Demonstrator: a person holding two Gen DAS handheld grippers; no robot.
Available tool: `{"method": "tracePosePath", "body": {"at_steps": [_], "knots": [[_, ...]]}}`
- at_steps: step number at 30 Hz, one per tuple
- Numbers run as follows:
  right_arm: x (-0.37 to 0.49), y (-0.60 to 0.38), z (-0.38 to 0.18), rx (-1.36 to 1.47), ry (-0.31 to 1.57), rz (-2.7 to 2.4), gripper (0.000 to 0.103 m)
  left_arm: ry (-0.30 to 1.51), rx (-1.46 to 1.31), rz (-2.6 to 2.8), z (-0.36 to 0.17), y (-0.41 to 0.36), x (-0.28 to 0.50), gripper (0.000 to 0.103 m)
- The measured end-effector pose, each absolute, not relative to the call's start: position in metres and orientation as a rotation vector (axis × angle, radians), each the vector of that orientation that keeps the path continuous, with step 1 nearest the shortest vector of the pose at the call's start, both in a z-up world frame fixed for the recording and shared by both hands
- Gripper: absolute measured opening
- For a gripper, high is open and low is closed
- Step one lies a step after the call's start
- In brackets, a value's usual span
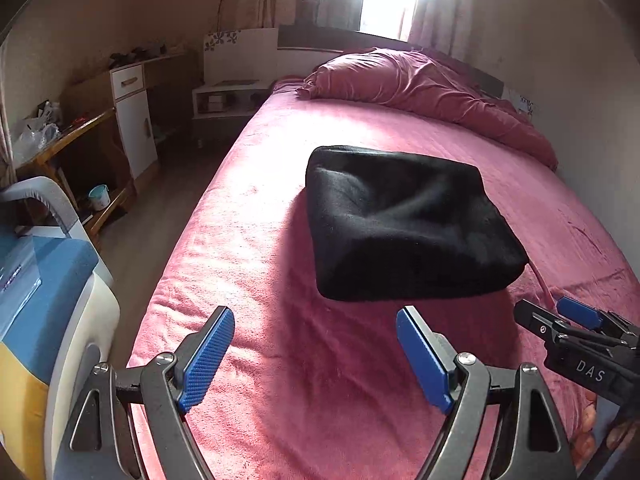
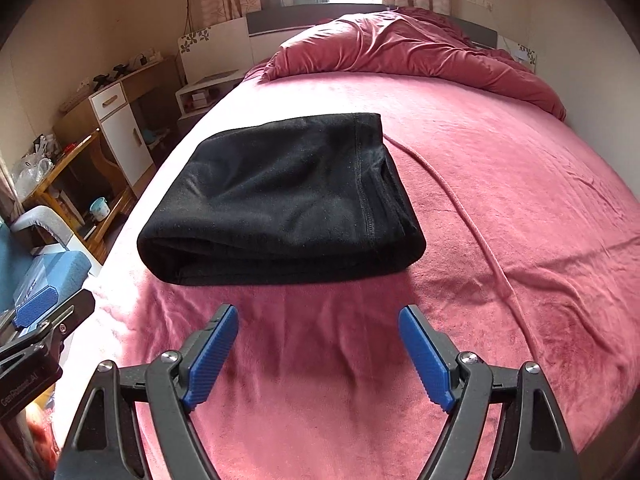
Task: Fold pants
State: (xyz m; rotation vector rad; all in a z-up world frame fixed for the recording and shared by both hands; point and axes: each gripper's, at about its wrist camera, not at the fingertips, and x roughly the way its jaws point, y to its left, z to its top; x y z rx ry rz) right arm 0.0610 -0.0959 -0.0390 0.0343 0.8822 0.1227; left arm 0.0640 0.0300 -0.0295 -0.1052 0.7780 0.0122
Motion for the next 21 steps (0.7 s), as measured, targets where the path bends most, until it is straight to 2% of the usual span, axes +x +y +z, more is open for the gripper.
{"method": "tracePosePath", "body": {"at_steps": [21], "knots": [[0.0578, -0.0979, -0.0445, 0.038, 0.897, 0.108, 0.083, 0.784, -0.067, 0.020, -0.0299, 0.0269, 0.0630, 0.085]]}}
